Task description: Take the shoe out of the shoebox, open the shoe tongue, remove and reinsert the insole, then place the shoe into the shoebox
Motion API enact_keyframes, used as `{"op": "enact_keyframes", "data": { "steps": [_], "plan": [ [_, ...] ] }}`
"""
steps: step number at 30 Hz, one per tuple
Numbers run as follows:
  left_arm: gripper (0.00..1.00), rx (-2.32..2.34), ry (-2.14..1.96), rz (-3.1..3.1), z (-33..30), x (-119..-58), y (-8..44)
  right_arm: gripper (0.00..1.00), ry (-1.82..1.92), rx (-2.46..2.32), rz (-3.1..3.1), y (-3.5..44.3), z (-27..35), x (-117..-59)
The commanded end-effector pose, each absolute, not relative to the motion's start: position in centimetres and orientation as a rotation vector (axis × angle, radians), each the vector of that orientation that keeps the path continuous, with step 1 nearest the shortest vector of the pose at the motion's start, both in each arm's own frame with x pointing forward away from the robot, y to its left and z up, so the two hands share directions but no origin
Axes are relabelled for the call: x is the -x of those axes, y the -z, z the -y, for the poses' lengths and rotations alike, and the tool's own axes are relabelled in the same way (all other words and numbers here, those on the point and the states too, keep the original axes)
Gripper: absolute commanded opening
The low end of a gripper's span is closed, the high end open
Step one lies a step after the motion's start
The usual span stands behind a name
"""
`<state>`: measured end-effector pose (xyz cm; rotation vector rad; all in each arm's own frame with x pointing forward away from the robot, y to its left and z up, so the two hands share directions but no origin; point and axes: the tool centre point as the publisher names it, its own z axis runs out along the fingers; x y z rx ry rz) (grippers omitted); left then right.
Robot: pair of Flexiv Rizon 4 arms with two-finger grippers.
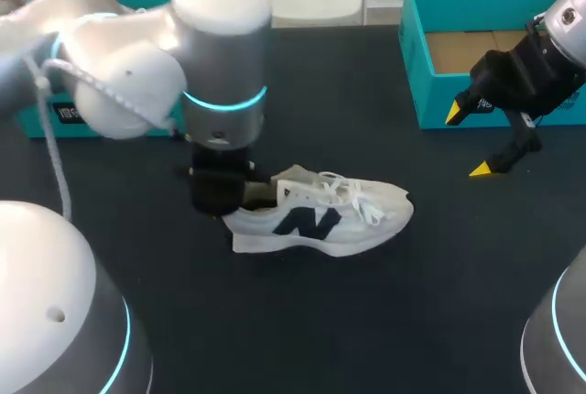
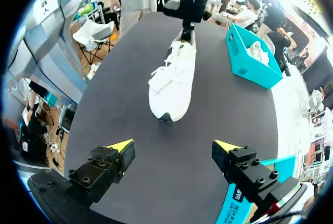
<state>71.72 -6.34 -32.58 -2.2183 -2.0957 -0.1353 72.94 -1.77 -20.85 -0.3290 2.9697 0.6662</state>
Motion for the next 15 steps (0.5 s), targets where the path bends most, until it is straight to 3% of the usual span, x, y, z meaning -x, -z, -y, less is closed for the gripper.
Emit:
{"op": "enact_keyframes", "data": {
  "steps": [1,15],
  "plan": [
    [0.0,2.185,0.156,2.094,8.5,-72.2,34.7,1.0,-0.662,0.328,-2.971,21.0,1.7,-73.0],
    [0.0,2.088,0.214,2.173,9.3,-72.1,38.7,1.0,-0.662,0.328,-2.971,21.0,1.7,-73.0]
  ]
}}
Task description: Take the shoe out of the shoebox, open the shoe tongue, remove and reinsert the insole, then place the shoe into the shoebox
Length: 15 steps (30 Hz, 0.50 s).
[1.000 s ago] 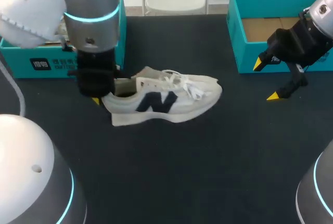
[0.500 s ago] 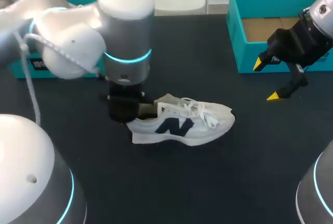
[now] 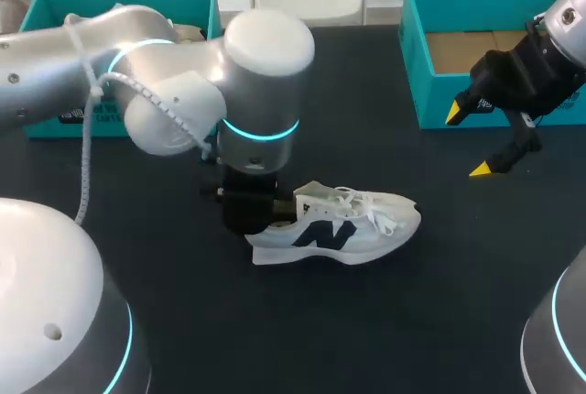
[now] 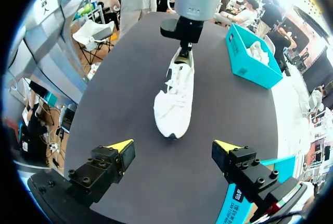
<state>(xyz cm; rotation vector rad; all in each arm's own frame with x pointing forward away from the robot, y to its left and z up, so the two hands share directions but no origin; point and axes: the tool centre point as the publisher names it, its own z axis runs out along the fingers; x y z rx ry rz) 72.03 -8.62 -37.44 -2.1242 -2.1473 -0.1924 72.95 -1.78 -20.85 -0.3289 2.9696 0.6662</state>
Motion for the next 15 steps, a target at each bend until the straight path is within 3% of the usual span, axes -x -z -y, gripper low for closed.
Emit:
{"op": "enact_keyframes", "data": {
  "steps": [1,15],
  "plan": [
    [0.0,2.075,0.198,2.165,9.4,-72.2,38.9,1.0,-0.662,0.328,-2.971,21.0,1.7,-73.0],
    [0.0,2.086,0.231,2.111,9.1,-71.9,40.1,1.0,-0.662,0.328,-2.971,21.0,1.7,-73.0]
  ]
}}
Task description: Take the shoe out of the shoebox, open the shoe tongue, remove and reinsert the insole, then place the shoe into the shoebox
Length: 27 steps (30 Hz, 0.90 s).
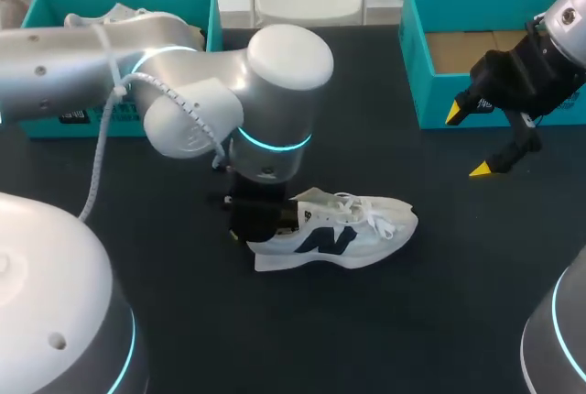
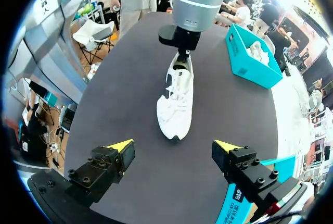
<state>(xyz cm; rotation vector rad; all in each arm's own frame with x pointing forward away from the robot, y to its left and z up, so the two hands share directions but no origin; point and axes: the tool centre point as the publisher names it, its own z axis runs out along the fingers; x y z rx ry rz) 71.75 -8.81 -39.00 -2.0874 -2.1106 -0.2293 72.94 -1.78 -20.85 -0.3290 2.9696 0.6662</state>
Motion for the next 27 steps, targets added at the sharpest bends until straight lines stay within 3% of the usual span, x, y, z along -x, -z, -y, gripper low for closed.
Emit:
{"op": "enact_keyframes", "data": {
  "steps": [1,2,3,19,27],
  "plan": [
    [0.35,2.082,0.223,2.115,9.1,-71.9,40.0,1.0,-0.662,0.328,-2.971,21.0,1.7,-73.0],
    [0.57,2.082,0.221,2.116,9.0,-71.9,39.9,1.0,-0.662,0.328,-2.971,21.0,1.7,-73.0],
    [1.0,2.08,0.213,2.119,9.0,-71.8,39.7,1.0,-0.662,0.328,-2.971,21.0,1.7,-73.0],
    [1.0,2.118,-0.122,2.253,8.9,-71.5,33.9,1.0,-0.662,0.328,-2.971,21.0,1.7,-73.0],
    [1.0,1.937,-0.481,2.454,7.8,-71.2,29.7,1.0,-0.662,0.328,-2.971,21.0,1.7,-73.0]
  ]
}}
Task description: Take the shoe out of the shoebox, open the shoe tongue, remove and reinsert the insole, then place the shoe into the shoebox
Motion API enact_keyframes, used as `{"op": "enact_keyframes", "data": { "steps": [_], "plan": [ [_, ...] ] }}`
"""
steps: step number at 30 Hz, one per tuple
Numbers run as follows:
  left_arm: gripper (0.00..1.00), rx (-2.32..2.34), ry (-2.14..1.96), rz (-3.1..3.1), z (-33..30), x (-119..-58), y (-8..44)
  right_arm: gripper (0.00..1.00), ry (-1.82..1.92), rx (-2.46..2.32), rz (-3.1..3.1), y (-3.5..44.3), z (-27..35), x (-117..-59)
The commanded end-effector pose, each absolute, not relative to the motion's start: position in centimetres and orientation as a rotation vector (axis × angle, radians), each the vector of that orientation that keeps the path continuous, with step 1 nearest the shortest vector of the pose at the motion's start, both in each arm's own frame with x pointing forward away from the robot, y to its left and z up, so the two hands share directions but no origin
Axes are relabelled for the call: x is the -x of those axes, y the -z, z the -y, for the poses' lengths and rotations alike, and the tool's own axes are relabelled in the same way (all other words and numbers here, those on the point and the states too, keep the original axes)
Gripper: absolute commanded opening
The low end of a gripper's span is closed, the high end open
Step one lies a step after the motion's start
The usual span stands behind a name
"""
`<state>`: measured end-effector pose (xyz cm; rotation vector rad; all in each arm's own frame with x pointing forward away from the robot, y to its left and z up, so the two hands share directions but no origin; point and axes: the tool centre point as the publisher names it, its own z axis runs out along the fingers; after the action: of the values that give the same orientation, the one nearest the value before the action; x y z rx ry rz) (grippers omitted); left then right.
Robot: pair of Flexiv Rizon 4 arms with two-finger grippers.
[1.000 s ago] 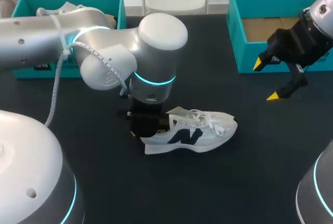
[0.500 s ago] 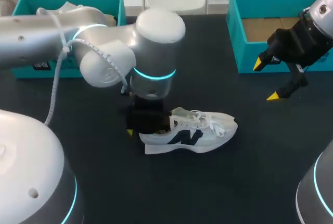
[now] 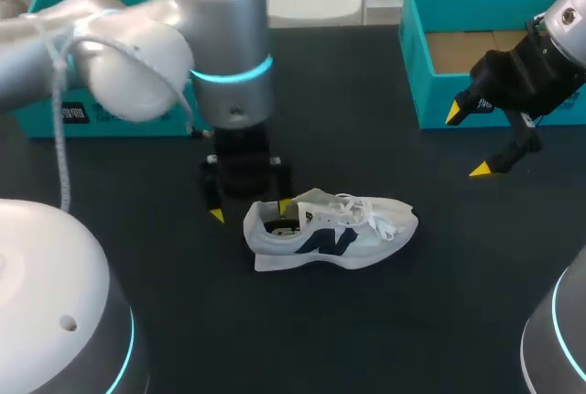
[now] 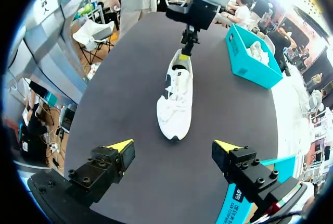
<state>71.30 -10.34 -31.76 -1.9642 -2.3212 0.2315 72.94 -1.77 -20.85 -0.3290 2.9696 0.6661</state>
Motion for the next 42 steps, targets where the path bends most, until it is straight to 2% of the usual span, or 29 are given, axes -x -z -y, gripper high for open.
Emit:
{"op": "enact_keyframes", "data": {
  "steps": [1,19,28,42],
  "plan": [
    [1.0,1.913,-0.515,2.471,7.5,-71.2,29.5,1.0,-0.662,0.328,-2.971,21.0,1.7,-73.0],
    [1.0,1.774,-0.637,2.487,5.9,-70.9,28.7,1.0,-0.662,0.328,-2.971,21.0,1.7,-73.0],
    [1.0,0.985,-0.981,2.789,4.1,-72.4,26.6,1.0,-0.662,0.328,-2.971,21.0,1.7,-73.0],
    [1.0,0.203,-1.628,2.564,1.1,-71.9,27.0,1.0,-0.662,0.328,-2.971,21.0,1.7,-73.0]
  ]
}}
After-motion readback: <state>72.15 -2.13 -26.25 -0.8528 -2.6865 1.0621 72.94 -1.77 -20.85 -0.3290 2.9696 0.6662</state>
